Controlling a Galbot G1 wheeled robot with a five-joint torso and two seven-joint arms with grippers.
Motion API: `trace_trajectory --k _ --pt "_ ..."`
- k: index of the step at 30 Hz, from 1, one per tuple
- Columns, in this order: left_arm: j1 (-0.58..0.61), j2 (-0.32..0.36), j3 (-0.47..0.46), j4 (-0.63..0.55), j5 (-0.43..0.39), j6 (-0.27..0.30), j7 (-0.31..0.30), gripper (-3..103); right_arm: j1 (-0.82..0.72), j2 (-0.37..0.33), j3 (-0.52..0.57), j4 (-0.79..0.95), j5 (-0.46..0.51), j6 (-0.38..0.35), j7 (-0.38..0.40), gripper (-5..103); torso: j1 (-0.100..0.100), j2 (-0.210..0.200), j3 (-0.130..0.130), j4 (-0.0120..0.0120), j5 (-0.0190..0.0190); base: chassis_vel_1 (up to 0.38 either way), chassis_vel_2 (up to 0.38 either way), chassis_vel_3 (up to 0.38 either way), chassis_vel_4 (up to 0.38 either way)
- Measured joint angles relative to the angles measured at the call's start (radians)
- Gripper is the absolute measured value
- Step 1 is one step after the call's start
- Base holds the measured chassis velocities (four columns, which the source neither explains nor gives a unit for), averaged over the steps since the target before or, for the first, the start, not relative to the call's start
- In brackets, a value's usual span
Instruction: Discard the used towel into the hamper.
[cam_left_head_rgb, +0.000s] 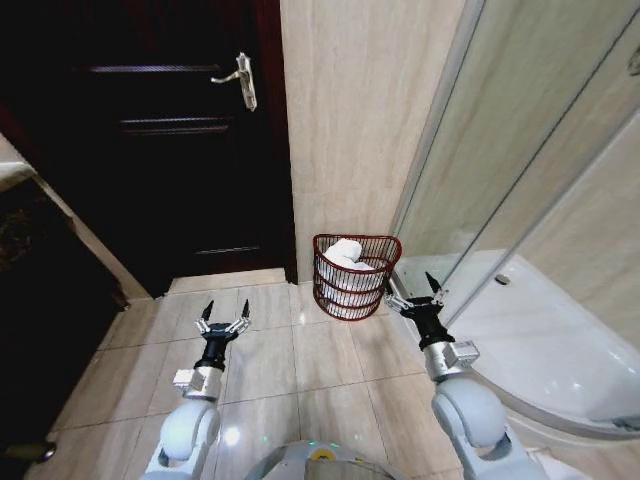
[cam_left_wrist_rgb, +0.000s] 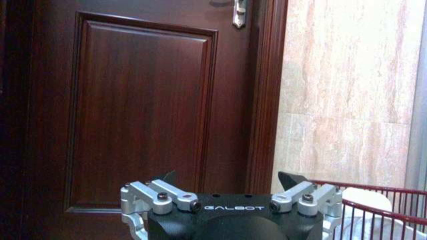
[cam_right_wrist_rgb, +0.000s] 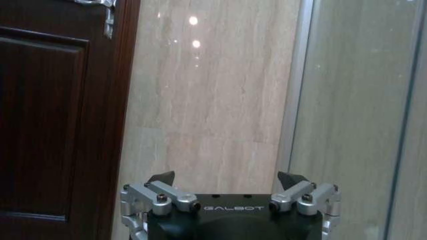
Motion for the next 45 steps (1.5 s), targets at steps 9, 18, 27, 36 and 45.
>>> trace_trajectory --k 9,18,27,36,45 --pt "0.007 -0.003 -0.001 -0.004 0.003 -0.005 0.001 100 -0.006 0.001 -0.001 -0.001 -0.001 0.0 0.0 100 0.0 0.0 0.0 0.0001 -0.0001 -0.021 0.099 0.019 -0.09" --pt "0.011 -0.004 -0.002 -0.01 0.005 -0.007 0.001 100 -0.012 0.002 -0.002 0.003 -0.003 0.002 0.0 100 0.0 0.0 0.0 0.0001 0.0 -0.035 0.103 0.027 -0.108" --pt "0.013 -0.008 -0.002 -0.011 0.008 -0.01 0.001 100 -0.011 -0.001 -0.002 0.005 -0.003 0.003 -0.001 100 0.0 0.0 0.0 0.0 0.0 -0.024 0.098 0.025 -0.1" --pt "0.015 -0.007 -0.005 -0.013 0.008 -0.011 0.001 100 -0.014 0.002 -0.005 0.006 -0.006 0.003 -0.002 100 0.0 0.0 0.0 0.0 0.0 -0.032 0.109 0.037 -0.111" --pt "0.013 -0.014 -0.005 -0.013 0.016 -0.009 0.001 100 0.004 -0.003 -0.005 0.004 0.017 -0.018 0.013 100 0.0 0.0 0.0 0.0001 0.0 -0.032 0.1 0.03 -0.091"
